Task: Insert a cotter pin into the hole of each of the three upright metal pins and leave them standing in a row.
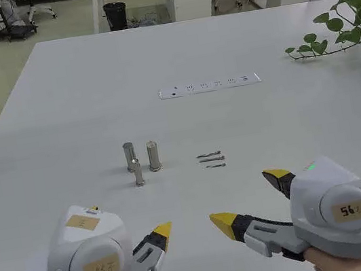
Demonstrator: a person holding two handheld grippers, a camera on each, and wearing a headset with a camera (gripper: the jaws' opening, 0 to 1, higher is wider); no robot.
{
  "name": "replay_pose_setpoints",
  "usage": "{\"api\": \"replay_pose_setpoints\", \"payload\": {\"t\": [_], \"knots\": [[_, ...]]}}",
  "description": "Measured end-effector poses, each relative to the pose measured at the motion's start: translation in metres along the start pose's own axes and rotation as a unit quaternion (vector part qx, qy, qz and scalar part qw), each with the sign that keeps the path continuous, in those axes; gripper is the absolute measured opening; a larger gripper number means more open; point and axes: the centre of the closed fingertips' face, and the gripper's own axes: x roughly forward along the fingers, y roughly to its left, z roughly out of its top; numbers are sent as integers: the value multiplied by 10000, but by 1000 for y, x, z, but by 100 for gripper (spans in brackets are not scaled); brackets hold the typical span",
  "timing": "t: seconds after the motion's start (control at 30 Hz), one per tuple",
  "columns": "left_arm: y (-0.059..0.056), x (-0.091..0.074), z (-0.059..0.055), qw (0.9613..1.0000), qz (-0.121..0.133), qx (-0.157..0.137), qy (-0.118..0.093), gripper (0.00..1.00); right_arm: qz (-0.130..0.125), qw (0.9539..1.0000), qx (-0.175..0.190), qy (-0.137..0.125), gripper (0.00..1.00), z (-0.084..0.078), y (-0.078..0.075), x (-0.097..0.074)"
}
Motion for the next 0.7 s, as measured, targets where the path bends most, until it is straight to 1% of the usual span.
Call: {"api": "replay_pose_setpoints", "payload": {"t": [0.53, 0.7], "knots": [[3, -1, 1, 10000, 48, -4, -21, 64, 15, 10000, 25, -52, 67, 2, 1, 0], [3, -1, 1, 10000, 43, -4, -23, 64, 41, 9999, 45, -121, 67, 5, 1, -1]]}}
